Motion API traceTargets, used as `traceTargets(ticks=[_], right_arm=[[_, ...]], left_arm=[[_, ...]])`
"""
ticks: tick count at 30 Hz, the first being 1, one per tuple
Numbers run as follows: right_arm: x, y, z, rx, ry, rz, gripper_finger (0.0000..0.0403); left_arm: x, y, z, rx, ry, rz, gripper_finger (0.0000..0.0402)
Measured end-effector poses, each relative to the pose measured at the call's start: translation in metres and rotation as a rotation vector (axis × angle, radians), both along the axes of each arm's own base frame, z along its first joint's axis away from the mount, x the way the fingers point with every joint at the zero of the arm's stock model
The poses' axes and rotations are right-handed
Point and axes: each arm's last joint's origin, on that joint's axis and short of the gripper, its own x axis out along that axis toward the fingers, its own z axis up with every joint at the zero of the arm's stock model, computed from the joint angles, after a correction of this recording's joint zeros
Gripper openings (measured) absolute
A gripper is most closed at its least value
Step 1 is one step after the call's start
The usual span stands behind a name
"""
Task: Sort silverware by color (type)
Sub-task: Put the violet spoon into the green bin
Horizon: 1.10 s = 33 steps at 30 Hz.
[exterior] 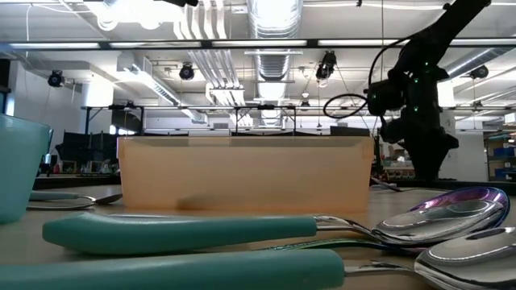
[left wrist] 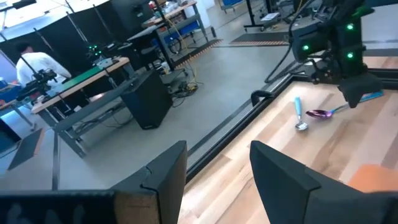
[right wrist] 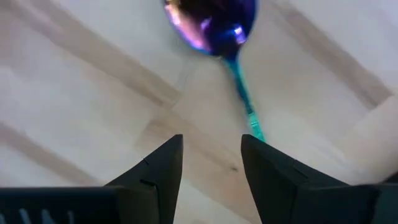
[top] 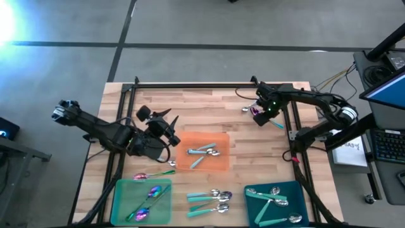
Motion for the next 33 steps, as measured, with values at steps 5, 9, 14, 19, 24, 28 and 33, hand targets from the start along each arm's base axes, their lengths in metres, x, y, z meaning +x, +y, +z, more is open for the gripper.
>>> traceTargets(ticks=[5, 9, 14, 19, 24, 28, 33], right_arm=[[0.002, -0.005, -0.012, -0.014, 0.079, 0.004, 0.0155], [0.005, -0.01, -0.025, -0.002, 0.125, 0.018, 0.0155], [0.006, -0.011, -0.038, 0.052, 0.167, 0.039, 0.0155], [0.006, -0.011, -0.042, 0.071, 0.169, 0.111, 0.0148], [0.006, -0.01, -0.041, 0.073, 0.166, 0.133, 0.0094], [0.006, -0.01, -0.042, 0.077, 0.155, 0.158, 0.0025], [0.008, -0.011, -0.04, 0.071, 0.149, 0.165, 0.0015]], left_arm=[[0.0, 0.006, -0.001, 0.009, 0.022, 0.02, 0.0162], [0.0, 0.009, -0.002, 0.016, 0.04, 0.035, 0.0162], [-0.002, 0.011, -0.004, 0.026, 0.066, 0.039, 0.0162], [-0.002, 0.011, -0.004, 0.028, 0.071, 0.04, 0.0162], [-0.002, 0.013, -0.004, 0.046, 0.069, 0.063, 0.0162], [-0.003, 0.014, -0.003, 0.066, 0.057, 0.094, 0.0162], [-0.001, 0.021, -0.003, 0.064, 0.046, 0.129, 0.0162]])
